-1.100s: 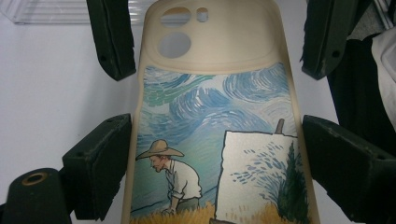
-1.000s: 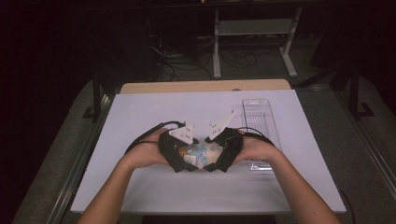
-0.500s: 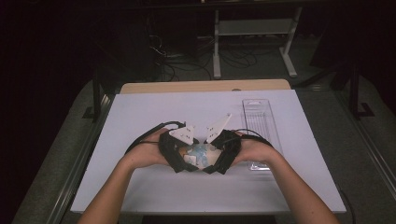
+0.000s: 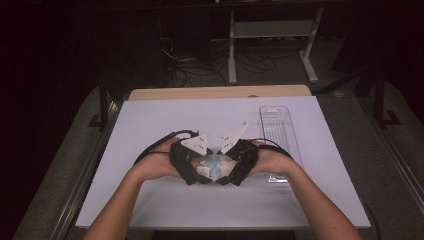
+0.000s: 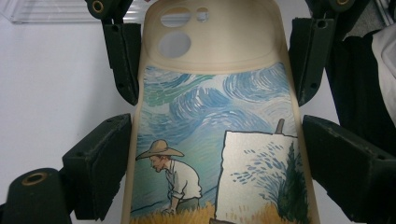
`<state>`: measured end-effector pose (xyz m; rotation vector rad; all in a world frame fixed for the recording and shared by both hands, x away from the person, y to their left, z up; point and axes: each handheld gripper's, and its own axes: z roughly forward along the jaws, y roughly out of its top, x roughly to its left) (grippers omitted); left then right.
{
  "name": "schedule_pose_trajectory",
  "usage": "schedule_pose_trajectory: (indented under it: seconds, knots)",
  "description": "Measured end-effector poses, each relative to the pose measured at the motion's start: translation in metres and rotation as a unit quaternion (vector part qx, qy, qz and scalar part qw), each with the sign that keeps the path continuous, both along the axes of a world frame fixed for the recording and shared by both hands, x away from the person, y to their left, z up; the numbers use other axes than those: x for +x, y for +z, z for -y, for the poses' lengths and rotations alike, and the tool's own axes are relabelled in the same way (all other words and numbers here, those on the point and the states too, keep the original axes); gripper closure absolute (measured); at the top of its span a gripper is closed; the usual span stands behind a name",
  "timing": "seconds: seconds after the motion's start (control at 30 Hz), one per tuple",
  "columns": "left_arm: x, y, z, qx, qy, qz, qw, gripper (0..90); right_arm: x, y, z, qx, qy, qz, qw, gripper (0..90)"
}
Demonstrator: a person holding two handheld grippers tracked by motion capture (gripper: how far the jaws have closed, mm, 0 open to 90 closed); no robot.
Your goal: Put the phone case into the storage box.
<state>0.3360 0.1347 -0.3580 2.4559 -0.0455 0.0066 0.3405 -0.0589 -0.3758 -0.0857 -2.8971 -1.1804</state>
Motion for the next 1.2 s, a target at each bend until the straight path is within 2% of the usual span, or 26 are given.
schedule_pose_trajectory:
  seconds: [0.1, 0.2, 0.27, 0.33, 0.43, 0.47, 0.6, 0.67, 0.7, 0.77, 0.9, 1.0, 1.07, 1.17, 1.2]
  knots:
    - [-0.001, -0.001, 0.000, 0.004, 0.001, 0.004, 1.0000, 11.1, 0.000, 0.000, 0.000, 0.001, 0.000, 0.000, 1.0000, 9.2]
    - [-0.002, 0.000, -0.002, 0.006, -0.002, 0.023, 0.9997, 10.7, 0.000, 0.000, -0.001, 0.006, -0.001, 0.003, 1.0000, 9.6]
    - [-0.002, -0.001, -0.002, -0.003, 0.008, 0.017, 0.9998, 8.1, 0.000, 0.001, -0.001, 0.008, -0.004, 0.003, 1.0000, 9.8]
    - [0.000, 0.001, -0.004, -0.004, 0.015, 0.022, 0.9996, 3.3, 0.001, 0.000, 0.000, 0.007, -0.010, 0.002, 0.9999, 9.8]
    - [0.001, 0.004, -0.008, -0.006, 0.028, 0.022, 0.9994, 0.6, 0.002, -0.001, 0.001, 0.006, -0.012, 0.002, 0.9999, 9.9]
    - [0.000, 0.005, -0.011, -0.009, 0.037, 0.017, 0.9991, 0.3, 0.003, -0.001, 0.001, 0.007, -0.015, 0.001, 0.9999, 9.9]
    - [0.003, 0.010, -0.020, -0.018, 0.050, 0.020, 0.9984, 0.3, 0.005, -0.003, 0.003, 0.009, -0.016, -0.009, 0.9998, 9.9]
    - [0.002, 0.012, -0.024, -0.025, 0.062, 0.021, 0.9976, 0.3, 0.006, -0.002, 0.004, 0.003, -0.021, -0.006, 0.9998, 9.9]
    - [0.002, 0.012, -0.026, -0.025, 0.069, 0.025, 0.9970, 0.3, 0.007, -0.003, 0.005, 0.002, -0.023, -0.010, 0.9997, 9.9]
    - [0.001, 0.012, -0.030, -0.023, 0.086, 0.033, 0.9955, 0.3, 0.008, -0.003, 0.006, 0.004, -0.035, -0.003, 0.9994, 9.9]
    - [0.000, 0.009, -0.040, -0.024, 0.117, 0.033, 0.9923, 0.3, 0.011, -0.003, 0.009, 0.007, -0.045, -0.002, 0.9990, 9.9]
    - [-0.002, 0.003, -0.048, -0.021, 0.147, 0.034, 0.9883, 0.3, 0.014, -0.003, 0.012, 0.011, -0.055, -0.003, 0.9984, 9.9]
    - [-0.004, -0.001, -0.053, -0.020, 0.158, 0.036, 0.9866, 0.3, 0.016, -0.003, 0.014, 0.012, -0.063, 0.000, 0.9980, 9.9]
    - [-0.005, -0.007, -0.059, -0.025, 0.183, 0.032, 0.9823, 0.3, 0.017, -0.003, 0.016, 0.010, -0.073, -0.004, 0.9973, 9.9]
    - [-0.006, -0.010, -0.061, -0.025, 0.195, 0.032, 0.9800, 0.3, 0.017, -0.003, 0.016, 0.009, -0.078, -0.010, 0.9969, 9.9]
